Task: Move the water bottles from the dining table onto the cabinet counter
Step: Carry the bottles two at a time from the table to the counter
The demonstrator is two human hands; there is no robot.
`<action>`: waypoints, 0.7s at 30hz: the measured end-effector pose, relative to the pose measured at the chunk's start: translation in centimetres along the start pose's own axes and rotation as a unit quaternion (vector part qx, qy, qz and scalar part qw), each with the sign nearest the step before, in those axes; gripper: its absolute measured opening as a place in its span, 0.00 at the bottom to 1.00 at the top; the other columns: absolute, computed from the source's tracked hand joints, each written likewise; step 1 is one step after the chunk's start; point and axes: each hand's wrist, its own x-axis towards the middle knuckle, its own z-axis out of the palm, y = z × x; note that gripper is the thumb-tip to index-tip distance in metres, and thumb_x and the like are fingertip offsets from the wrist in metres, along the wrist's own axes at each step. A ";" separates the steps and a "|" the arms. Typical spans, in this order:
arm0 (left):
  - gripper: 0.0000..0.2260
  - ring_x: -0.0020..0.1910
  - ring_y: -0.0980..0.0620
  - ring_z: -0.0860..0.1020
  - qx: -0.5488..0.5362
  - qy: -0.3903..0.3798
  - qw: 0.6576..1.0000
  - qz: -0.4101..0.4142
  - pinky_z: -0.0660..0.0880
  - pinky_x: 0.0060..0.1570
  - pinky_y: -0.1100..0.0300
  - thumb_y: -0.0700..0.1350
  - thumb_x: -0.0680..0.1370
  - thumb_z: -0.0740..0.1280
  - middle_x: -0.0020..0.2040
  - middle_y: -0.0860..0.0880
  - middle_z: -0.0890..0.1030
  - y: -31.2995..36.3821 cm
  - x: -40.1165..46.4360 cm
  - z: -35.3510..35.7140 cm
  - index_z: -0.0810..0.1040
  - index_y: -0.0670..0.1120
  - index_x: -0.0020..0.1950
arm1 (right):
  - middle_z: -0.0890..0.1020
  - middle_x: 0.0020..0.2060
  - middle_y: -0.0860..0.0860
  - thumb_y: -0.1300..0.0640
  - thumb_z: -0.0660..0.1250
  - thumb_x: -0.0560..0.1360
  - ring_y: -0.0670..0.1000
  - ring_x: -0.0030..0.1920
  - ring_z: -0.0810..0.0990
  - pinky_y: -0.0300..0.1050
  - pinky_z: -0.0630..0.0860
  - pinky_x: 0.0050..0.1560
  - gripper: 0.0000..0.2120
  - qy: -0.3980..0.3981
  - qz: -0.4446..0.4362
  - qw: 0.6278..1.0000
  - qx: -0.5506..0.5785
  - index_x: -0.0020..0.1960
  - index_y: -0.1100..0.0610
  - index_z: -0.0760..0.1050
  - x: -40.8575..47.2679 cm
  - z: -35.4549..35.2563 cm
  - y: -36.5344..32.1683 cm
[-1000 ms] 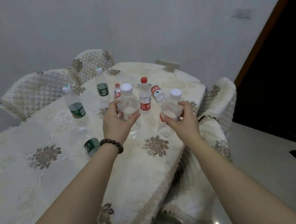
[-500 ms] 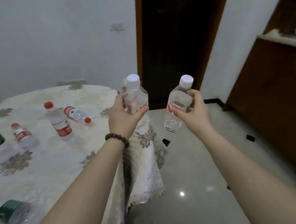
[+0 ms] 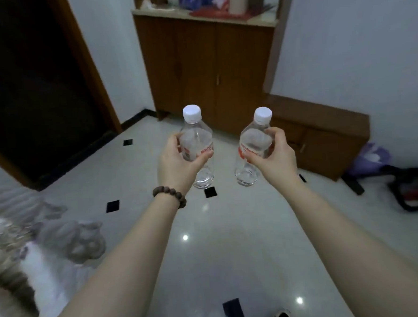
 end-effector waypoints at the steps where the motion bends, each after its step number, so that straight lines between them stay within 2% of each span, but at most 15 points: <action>1: 0.26 0.47 0.63 0.72 -0.009 -0.027 1.000 0.008 0.67 0.42 0.71 0.58 0.64 0.76 0.47 0.67 0.71 0.8 -0.4 2.4 0.68 0.58 0.56 | 0.76 0.53 0.41 0.45 0.76 0.64 0.46 0.53 0.76 0.41 0.73 0.49 0.31 0.023 0.014 1.000 -0.005 0.61 0.44 0.64 -0.4 -2.2 1.5; 5: 0.27 0.51 0.59 0.74 -0.045 -0.135 0.990 0.027 0.68 0.42 0.73 0.58 0.64 0.76 0.52 0.60 0.75 4.7 -2.8 11.5 0.68 0.57 0.57 | 0.76 0.49 0.39 0.45 0.76 0.64 0.44 0.50 0.76 0.38 0.71 0.46 0.30 0.115 0.069 0.991 -0.024 0.59 0.44 0.64 -2.7 -10.6 6.5; 7: 0.28 0.51 0.60 0.74 -0.056 -0.178 0.981 0.044 0.67 0.40 0.73 0.59 0.64 0.76 0.52 0.60 0.75 7.0 -4.6 15.9 0.68 0.57 0.59 | 0.77 0.50 0.41 0.46 0.77 0.63 0.45 0.49 0.77 0.35 0.70 0.43 0.30 0.160 0.090 0.983 -0.032 0.59 0.45 0.65 -4.1 -14.8 8.7; 9: 0.28 0.49 0.61 0.74 -0.069 -0.218 0.972 0.064 0.68 0.40 0.73 0.60 0.64 0.76 0.51 0.60 0.75 9.5 -6.7 20.3 0.67 0.58 0.58 | 0.77 0.51 0.42 0.47 0.77 0.63 0.45 0.50 0.77 0.37 0.72 0.45 0.30 0.198 0.109 0.973 -0.039 0.60 0.46 0.66 -5.8 -19.0 10.9; 11: 0.28 0.49 0.61 0.74 -0.083 -0.257 0.960 0.079 0.71 0.42 0.70 0.61 0.63 0.75 0.51 0.61 0.75 12.1 -9.2 24.7 0.67 0.60 0.57 | 0.78 0.49 0.40 0.48 0.77 0.63 0.44 0.50 0.78 0.39 0.73 0.47 0.29 0.230 0.130 0.964 -0.034 0.59 0.45 0.67 -7.6 -23.3 13.0; 13: 0.28 0.50 0.61 0.75 -0.098 -0.295 0.947 0.078 0.74 0.45 0.66 0.62 0.63 0.75 0.51 0.62 0.76 15.0 -11.8 29.0 0.67 0.61 0.57 | 0.77 0.48 0.37 0.48 0.77 0.63 0.43 0.49 0.78 0.37 0.73 0.45 0.29 0.256 0.151 0.954 -0.036 0.59 0.43 0.67 -9.6 -27.7 15.0; 17: 0.26 0.47 0.74 0.73 -0.133 -0.347 0.923 0.098 0.70 0.42 0.70 0.60 0.62 0.76 0.46 0.68 0.75 20.6 -17.1 36.7 0.67 0.62 0.54 | 0.78 0.51 0.41 0.47 0.77 0.63 0.45 0.51 0.78 0.37 0.71 0.46 0.31 0.319 0.191 0.927 -0.045 0.61 0.44 0.67 -13.9 -37.1 18.7; 18: 0.26 0.47 0.74 0.73 -0.138 -0.360 0.917 0.104 0.71 0.42 0.70 0.60 0.62 0.76 0.46 0.68 0.75 22.0 -18.4 38.5 0.67 0.61 0.54 | 0.78 0.52 0.42 0.47 0.77 0.63 0.45 0.52 0.78 0.38 0.72 0.47 0.31 0.335 0.201 0.919 -0.050 0.61 0.44 0.67 -15.0 -39.4 19.6; 21: 0.26 0.49 0.62 0.77 -0.143 -0.394 0.899 0.123 0.75 0.45 0.64 0.59 0.62 0.77 0.49 0.62 0.77 25.8 -22.2 43.7 0.69 0.59 0.55 | 0.78 0.56 0.46 0.47 0.78 0.63 0.49 0.54 0.77 0.44 0.74 0.52 0.34 0.378 0.233 0.893 -0.073 0.64 0.46 0.66 -18.3 -45.9 21.9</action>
